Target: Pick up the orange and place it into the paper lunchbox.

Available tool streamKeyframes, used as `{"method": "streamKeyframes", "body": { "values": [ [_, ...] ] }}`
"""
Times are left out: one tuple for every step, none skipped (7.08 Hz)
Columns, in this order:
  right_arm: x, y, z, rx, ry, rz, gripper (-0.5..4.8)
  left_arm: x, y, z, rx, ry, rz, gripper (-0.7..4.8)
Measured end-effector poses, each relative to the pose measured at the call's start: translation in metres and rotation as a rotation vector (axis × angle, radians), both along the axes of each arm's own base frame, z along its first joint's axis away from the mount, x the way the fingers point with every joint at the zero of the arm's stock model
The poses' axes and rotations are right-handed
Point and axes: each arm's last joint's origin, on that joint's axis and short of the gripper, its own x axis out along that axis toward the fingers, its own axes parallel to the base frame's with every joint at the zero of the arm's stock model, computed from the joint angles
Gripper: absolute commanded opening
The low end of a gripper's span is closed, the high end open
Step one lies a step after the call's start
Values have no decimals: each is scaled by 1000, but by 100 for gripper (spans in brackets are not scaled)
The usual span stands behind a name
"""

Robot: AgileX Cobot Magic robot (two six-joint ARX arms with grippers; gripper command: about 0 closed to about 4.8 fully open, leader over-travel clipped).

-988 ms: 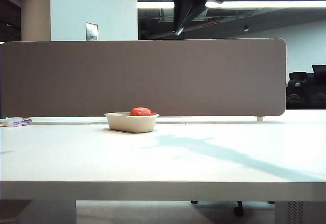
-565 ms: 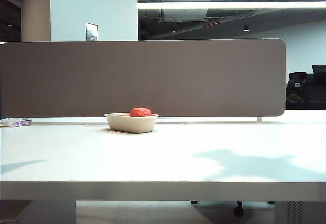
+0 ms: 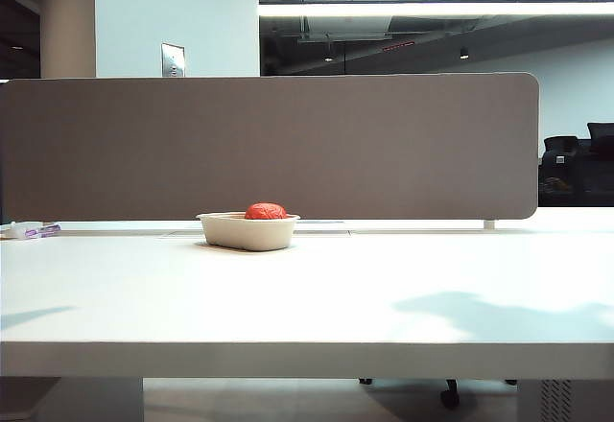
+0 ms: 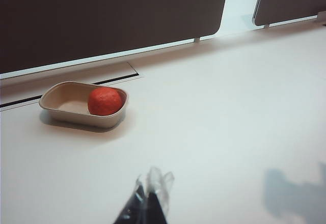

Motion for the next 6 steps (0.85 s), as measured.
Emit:
{"method": "streamKeyframes", "body": {
  "values": [
    [-70,-38,-75,198,-352,-4,-5,-31,11,-41,-61,-62,16,-6],
    [-89,-48,-134,208,-366,-6,-5,-40,18,-60,-77,-67,110,-6],
    [-91,-50,-147,215,-360,-12,-6,-42,18,-63,-86,-66,118,-6],
    [-95,-52,-158,221,-354,-20,-6,-44,19,-66,-97,-62,119,-6],
    [-102,-56,-173,241,-372,-58,-5,-46,20,-72,-108,-56,120,-6],
    [-139,-76,-201,487,-559,-98,-5,-50,20,-99,-105,-11,78,-6]
  ]
}}
